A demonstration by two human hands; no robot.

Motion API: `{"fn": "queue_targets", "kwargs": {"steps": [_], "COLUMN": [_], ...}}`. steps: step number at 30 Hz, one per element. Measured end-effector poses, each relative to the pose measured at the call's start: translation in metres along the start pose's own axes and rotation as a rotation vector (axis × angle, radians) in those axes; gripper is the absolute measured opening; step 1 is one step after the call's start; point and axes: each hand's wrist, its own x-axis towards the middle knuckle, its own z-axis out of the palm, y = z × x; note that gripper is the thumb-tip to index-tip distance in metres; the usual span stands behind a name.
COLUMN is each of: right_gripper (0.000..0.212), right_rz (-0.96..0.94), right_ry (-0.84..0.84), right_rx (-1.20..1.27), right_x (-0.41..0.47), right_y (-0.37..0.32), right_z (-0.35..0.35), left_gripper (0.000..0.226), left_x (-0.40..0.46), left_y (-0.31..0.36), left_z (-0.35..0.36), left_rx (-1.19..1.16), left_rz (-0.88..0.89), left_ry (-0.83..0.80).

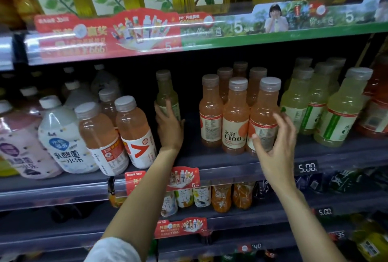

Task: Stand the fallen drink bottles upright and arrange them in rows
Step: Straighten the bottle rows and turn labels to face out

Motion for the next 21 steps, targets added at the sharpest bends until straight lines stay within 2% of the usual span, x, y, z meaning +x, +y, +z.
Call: {"fn": "queue_targets", "kwargs": {"steps": [5, 11, 15, 19, 21], "right_gripper": [0.061, 0.065, 0.067, 0.068, 0.069], "right_rz": [-0.004, -0.019, -0.029, -0.04, -0.029], "right_ry": [0.006, 0.016, 0.005, -0.01, -0.018], "right_rx": [0.001, 0.07, 0.081, 0.077, 0.076], "right_x": [0.0, -0.001, 0.0, -0.002, -0.004], "right_y": [0.004, 0.006, 0.007, 0.01, 0.01], "right_z": [0.001, 0.005, 0.004, 0.001, 0.0], "left_gripper": [0.082, 0.104, 0.114, 0.124, 0.118], "left_x": [-0.002, -0.022, -0.022, -0.033, -0.045], "left_y": [0.004, 0.017, 0.018, 0.014, 0.012], "left_z": [-0.005, -0.014, -0.012, -0.016, -0.021], "left_rx": [-0.008, -0.39, -0.43, -0.438, -0.406], "left_rz": [0.066, 0.061, 0.043, -0.083, 0.01], "left_ry": [-0.012, -0.098, -0.073, -0.035, 0.029]}}
